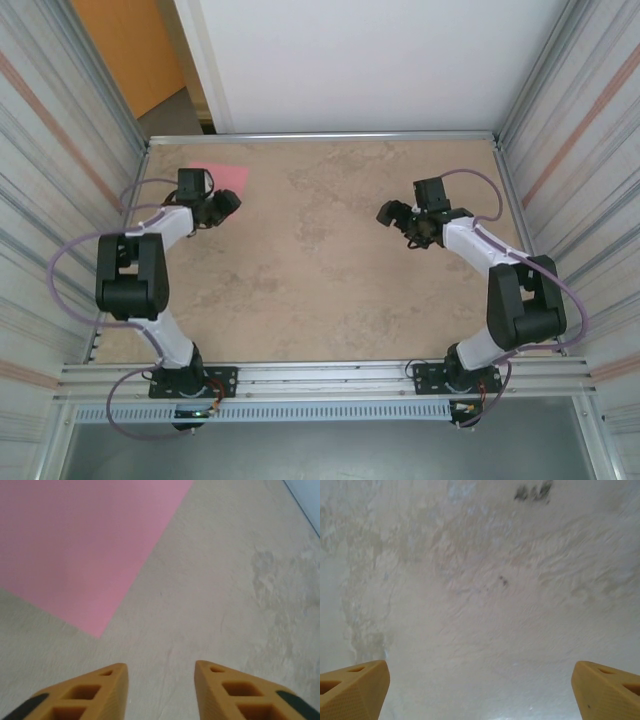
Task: Fold a paper plane with a square sheet of paper (pick it up from the middle)
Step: Move the square sheet of paper to the center of the table.
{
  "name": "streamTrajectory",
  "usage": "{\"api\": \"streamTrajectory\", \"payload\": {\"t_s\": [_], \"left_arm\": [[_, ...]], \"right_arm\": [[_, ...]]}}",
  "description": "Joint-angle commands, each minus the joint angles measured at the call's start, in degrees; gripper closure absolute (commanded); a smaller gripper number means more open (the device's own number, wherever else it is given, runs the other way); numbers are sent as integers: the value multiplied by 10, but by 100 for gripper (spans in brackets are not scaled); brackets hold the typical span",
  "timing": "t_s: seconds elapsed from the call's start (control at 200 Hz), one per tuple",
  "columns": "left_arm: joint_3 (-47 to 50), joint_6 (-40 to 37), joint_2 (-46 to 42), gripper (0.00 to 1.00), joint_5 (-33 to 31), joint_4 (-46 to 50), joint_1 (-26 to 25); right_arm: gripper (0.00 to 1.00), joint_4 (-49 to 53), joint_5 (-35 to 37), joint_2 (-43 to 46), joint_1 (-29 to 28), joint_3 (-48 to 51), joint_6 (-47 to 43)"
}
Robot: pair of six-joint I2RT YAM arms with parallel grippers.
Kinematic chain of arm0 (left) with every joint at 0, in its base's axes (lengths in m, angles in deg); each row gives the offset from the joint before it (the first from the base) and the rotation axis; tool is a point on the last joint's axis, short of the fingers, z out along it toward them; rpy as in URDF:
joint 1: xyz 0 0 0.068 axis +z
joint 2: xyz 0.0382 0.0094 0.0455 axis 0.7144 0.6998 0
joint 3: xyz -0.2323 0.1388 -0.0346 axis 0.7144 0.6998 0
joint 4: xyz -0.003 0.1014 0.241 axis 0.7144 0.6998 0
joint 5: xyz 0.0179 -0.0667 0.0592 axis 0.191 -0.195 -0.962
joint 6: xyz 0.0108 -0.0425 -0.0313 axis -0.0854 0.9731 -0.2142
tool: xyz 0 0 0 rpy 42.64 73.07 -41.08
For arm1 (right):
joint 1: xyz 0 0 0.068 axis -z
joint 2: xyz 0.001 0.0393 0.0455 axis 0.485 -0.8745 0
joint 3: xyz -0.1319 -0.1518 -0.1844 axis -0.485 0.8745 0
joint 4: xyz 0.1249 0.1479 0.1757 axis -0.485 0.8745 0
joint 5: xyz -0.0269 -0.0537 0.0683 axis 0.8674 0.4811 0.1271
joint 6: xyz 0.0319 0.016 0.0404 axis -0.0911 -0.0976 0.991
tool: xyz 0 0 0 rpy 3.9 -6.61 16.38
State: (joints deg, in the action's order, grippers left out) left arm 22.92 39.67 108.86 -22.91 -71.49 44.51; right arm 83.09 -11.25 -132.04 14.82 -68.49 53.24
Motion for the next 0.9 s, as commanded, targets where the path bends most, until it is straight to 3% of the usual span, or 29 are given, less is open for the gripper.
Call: {"api": "streamTrajectory", "payload": {"t_s": [0.0,0.125,0.326,0.641,0.892], "left_arm": [[-63,20,43,65,-14,49,11],[-135,9,114,79,-19,91,20],[-202,10,183,93,-18,123,21],[-210,-9,218,96,-32,182,22],[-188,-32,218,99,9,220,0]], "right_arm": [[9,14,-17,-9,-12,-21,27],[11,10,-20,-17,-17,-21,29],[13,-9,-34,-22,-17,-15,28],[13,-10,-39,-38,-17,-15,28],[14,-3,-33,-39,-17,-20,34]]}}
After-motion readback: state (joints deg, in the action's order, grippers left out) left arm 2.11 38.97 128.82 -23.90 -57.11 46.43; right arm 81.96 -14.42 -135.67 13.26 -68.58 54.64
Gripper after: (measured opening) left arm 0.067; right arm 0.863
